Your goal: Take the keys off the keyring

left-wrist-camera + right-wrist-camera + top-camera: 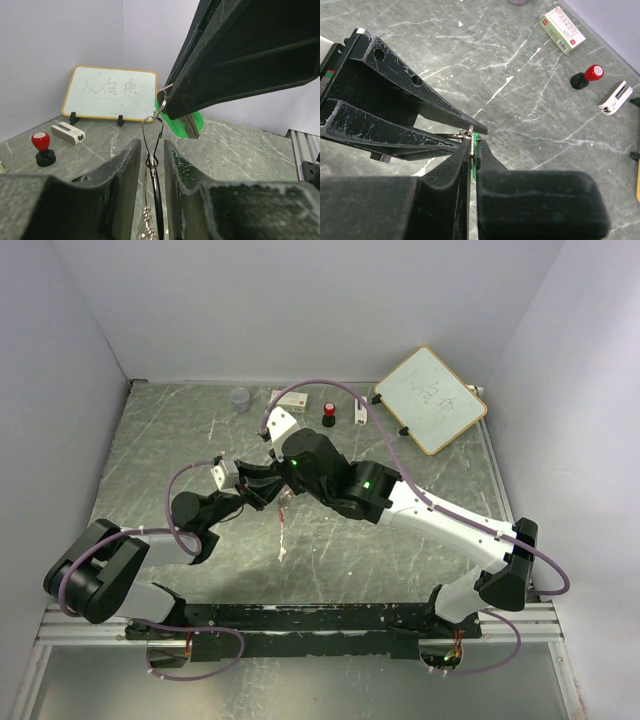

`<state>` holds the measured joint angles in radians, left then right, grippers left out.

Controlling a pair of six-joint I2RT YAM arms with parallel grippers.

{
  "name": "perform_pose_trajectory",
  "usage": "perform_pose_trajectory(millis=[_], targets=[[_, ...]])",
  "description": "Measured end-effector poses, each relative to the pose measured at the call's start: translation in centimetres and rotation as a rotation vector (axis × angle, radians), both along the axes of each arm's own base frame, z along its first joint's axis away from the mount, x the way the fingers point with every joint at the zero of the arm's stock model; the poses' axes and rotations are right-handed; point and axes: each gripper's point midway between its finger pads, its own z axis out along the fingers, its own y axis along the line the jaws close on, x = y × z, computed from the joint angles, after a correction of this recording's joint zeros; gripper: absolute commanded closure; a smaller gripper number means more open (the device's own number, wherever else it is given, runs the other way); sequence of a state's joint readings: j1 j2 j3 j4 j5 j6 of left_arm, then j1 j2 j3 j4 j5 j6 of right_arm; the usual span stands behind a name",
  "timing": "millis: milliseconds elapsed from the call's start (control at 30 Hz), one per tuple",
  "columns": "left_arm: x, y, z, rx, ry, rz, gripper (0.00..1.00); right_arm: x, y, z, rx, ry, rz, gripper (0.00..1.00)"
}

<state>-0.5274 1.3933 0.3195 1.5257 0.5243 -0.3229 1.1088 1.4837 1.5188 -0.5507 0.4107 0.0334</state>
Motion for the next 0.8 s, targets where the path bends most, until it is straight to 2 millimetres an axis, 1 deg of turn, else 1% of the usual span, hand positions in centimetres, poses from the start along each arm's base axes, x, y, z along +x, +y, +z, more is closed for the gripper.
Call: perform_pose_trajectory(millis=[300, 600, 800], targets=[[0.02, 0.01, 0.0, -0.001, 0.001, 0.001, 0.63, 0.0, 0.0, 0.0, 0.0, 0.0, 0.0, 1.0], [0.05, 0.03, 0.02, -0.002, 0.001, 0.003, 0.58, -0.15, 0.12, -0.01, 0.001, 0.002, 0.006, 1.0], [0.11, 0.03, 0.1, -0.003, 0.0, 0.005, 0.59, -0.2, 0.16, -0.01, 0.001, 0.002, 0.008, 1.0]])
